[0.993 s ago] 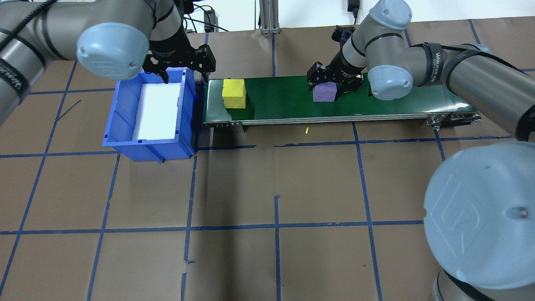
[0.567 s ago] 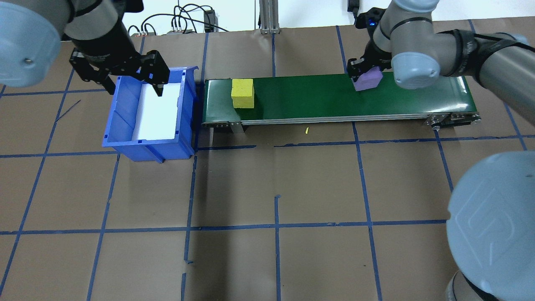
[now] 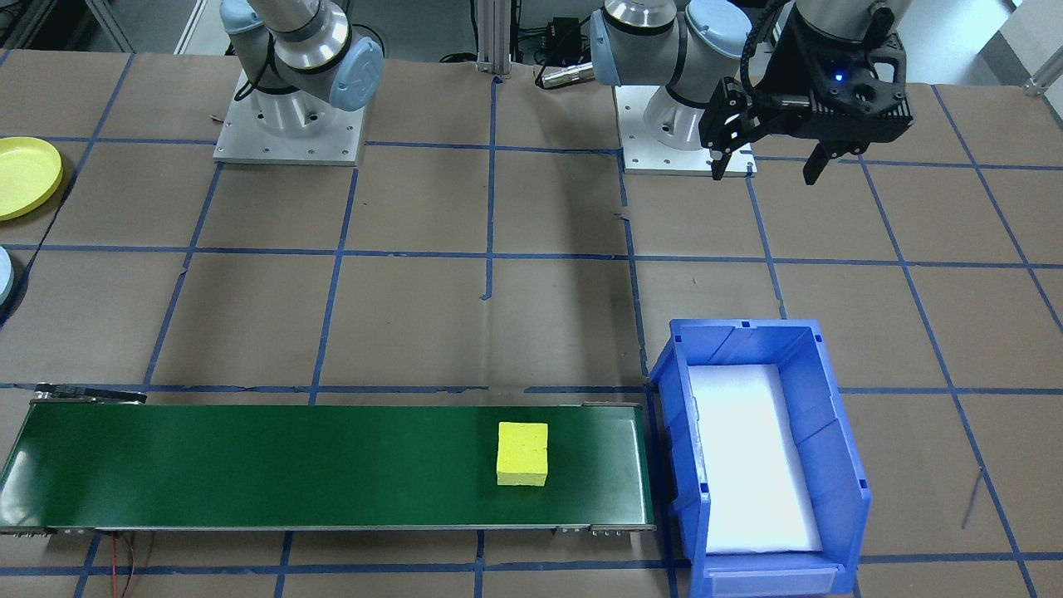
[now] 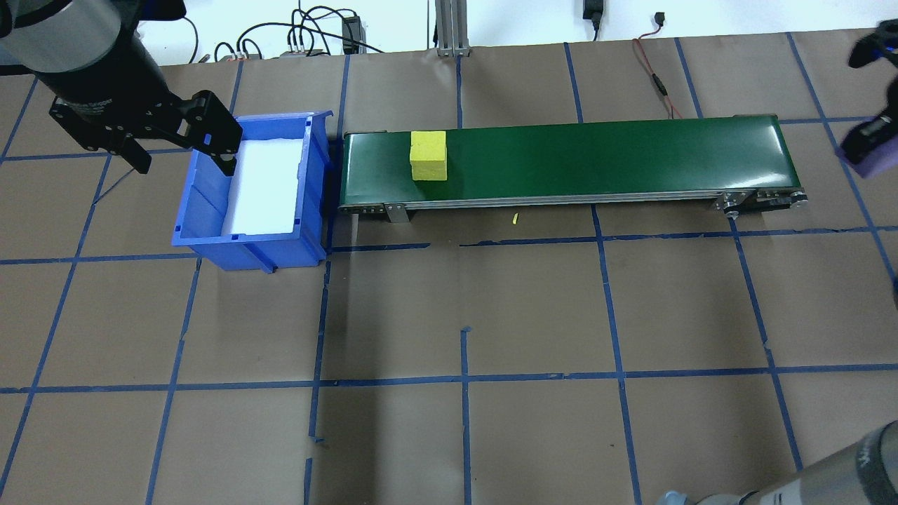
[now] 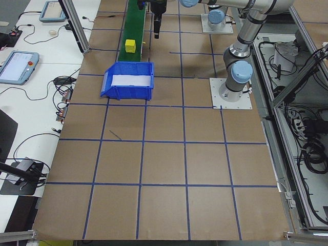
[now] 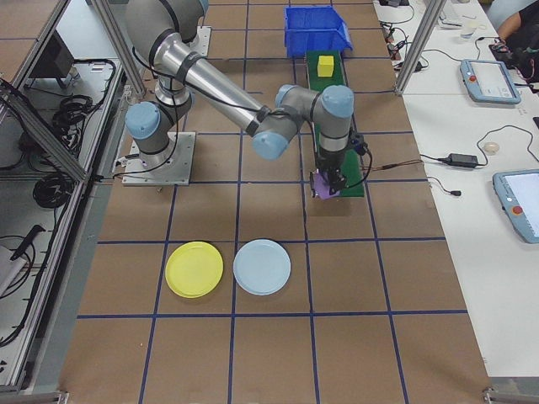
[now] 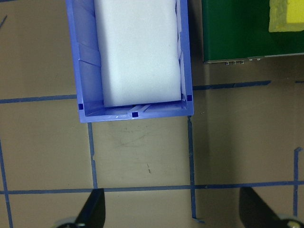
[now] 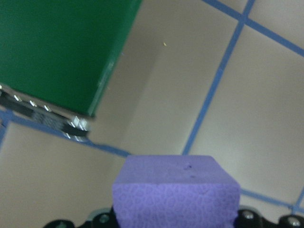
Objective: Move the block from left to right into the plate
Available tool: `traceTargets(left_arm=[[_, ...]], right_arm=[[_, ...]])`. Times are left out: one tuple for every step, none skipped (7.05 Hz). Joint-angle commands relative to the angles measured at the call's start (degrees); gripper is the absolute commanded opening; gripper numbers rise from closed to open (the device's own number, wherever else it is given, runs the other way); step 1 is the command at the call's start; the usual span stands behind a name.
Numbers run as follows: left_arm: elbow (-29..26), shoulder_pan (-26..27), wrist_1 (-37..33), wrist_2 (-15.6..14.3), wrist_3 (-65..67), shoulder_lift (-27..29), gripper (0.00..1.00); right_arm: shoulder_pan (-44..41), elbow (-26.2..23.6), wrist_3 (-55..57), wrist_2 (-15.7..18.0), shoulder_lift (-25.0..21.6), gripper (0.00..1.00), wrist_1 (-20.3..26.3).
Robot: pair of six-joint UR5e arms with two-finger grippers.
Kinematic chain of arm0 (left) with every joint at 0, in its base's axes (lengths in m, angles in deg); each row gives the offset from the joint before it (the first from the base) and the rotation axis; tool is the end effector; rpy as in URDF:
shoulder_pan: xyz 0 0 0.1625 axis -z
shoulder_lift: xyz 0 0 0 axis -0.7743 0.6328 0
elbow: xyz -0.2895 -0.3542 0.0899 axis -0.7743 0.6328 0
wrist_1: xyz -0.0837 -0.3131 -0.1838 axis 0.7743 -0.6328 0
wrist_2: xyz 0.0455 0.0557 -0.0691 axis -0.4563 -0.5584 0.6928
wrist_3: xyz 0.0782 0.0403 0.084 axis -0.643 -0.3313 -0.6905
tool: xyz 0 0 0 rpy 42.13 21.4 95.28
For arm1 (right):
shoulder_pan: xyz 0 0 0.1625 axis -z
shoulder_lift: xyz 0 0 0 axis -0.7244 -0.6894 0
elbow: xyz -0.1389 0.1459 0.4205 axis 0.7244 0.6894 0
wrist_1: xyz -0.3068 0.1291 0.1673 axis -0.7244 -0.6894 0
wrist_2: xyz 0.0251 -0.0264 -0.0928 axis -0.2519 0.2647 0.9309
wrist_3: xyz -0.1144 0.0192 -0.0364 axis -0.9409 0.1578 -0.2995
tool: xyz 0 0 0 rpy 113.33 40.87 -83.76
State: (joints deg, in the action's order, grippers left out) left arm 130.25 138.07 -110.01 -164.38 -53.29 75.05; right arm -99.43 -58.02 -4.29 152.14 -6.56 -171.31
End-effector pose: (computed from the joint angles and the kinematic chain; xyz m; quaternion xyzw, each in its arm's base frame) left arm -0.1114 -0.4216 0.5474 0.0314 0.9994 -0.0066 0.0105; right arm -0.2600 -0.5419 0.3642 0.1963 -0.9758 0.0022 0.0957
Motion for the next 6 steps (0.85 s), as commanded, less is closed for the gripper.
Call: traceTargets(left_arm=[[0.2,0.0,-0.9,0.1,-0.1,-0.5,1.0],[0.5,0.0,-0.9,-0.2,-0.1,-1.3,1.0],[0.4,0.0,-1.3,-0.2,0.0,-1.5,1.0],[0.4,0.0,-1.4,-0.2,0.0,-1.5,1.0],[0.4,0.0,-1.4,-0.3,0.0,-1.5,1.0],[0.4,0.0,-1.4,-0.3,-0.1,-1.5,1.0]], right_arm=[[17.5,-5.9,-13.3,0.0,0.0,0.52,-3.2],[22.7,-8.9,-16.3,-0.3,0.2,0.52,-5.9],[26.4,-10.5,-16.5,-1.7,1.6,0.54,-6.3],[27.0,-10.6,-16.5,-5.5,4.7,0.86,-8.0],[27.0,-10.9,-16.0,-7.5,6.3,1.0,-8.2],[26.8,-10.5,-13.4,-7.4,5.6,1.0,-8.1]])
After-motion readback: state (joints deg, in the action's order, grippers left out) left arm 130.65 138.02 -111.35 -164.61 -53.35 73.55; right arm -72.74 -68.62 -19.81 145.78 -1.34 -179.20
